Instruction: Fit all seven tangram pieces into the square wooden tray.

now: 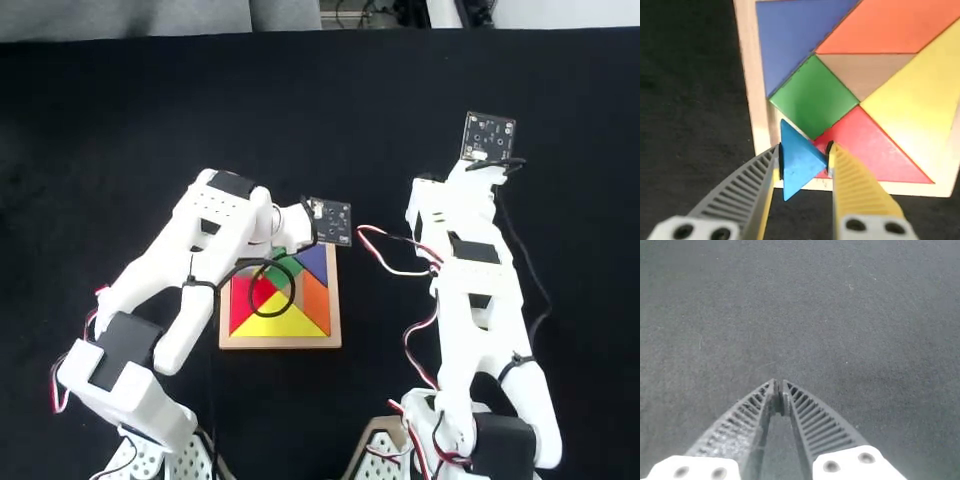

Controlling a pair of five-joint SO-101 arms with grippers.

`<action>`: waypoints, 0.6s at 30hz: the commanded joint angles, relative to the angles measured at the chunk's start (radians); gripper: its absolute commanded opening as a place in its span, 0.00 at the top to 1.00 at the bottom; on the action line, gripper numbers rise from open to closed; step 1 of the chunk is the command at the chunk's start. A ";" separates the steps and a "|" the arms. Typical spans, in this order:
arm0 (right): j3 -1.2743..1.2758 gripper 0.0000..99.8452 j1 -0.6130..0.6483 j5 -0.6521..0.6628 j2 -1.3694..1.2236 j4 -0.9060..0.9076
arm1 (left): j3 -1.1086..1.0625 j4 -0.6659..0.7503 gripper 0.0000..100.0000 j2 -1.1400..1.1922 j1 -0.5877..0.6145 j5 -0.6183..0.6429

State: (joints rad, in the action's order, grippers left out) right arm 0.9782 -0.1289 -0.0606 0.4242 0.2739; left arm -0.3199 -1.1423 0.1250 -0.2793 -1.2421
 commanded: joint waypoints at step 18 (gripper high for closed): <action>-0.010 0.99 0.011 0.009 0.005 -0.015 | 0.051 0.014 0.69 -0.011 0.002 0.034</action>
State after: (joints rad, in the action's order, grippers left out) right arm 0.9782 -0.1289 -0.0606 0.4242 0.2739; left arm -0.3153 -1.1362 0.1266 -0.2793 -1.2175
